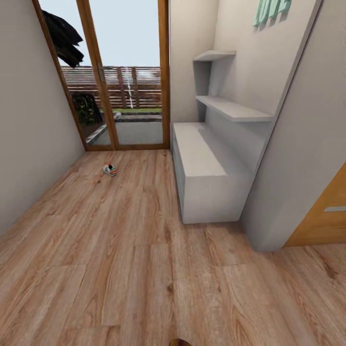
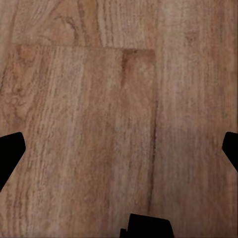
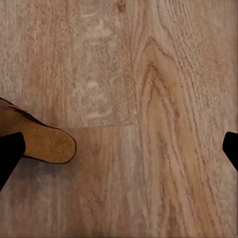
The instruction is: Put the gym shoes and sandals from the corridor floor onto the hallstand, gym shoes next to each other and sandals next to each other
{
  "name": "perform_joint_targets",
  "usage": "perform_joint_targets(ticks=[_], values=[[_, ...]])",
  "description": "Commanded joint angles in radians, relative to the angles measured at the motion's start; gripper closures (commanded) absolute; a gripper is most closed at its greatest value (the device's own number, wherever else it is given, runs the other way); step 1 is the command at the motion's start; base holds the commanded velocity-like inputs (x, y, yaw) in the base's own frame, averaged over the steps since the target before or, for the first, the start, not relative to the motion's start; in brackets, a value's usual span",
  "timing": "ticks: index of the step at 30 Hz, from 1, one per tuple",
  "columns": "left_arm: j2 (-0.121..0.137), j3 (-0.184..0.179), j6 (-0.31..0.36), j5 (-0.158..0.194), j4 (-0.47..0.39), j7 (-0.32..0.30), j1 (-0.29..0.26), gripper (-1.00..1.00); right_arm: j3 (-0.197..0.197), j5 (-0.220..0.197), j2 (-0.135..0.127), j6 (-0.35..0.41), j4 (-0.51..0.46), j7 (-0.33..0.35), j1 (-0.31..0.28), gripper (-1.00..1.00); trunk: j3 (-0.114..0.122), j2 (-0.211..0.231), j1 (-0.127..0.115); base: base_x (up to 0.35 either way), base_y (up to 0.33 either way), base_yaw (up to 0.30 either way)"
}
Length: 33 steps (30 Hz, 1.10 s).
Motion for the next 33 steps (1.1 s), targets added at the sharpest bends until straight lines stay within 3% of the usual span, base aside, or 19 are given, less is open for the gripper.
perform_joint_targets(ticks=[1, 21, 33], values=[[0.000, -0.003, -0.003, 0.009, 0.000, -0.001, 0.000, -1.00, 0.000, -0.001, 0.000, -0.003, 0.001, -0.001, 0.000, -1.00, -0.001, 0.000, 0.000, 0.000, -0.043, 0.001], [0.001, -0.002, -0.003, 0.010, 0.000, 0.000, 0.000, -1.00, 0.000, -0.001, 0.000, -0.003, 0.001, -0.001, 0.000, -1.00, -0.001, 0.000, 0.000, -0.006, -0.006, 0.000], [0.002, -0.002, -0.003, 0.010, 0.000, 0.001, -0.001, -1.00, 0.005, 0.001, -0.001, -0.003, 0.003, 0.001, 0.000, -1.00, -0.001, 0.000, 0.000, -0.214, 0.000, 0.000]])
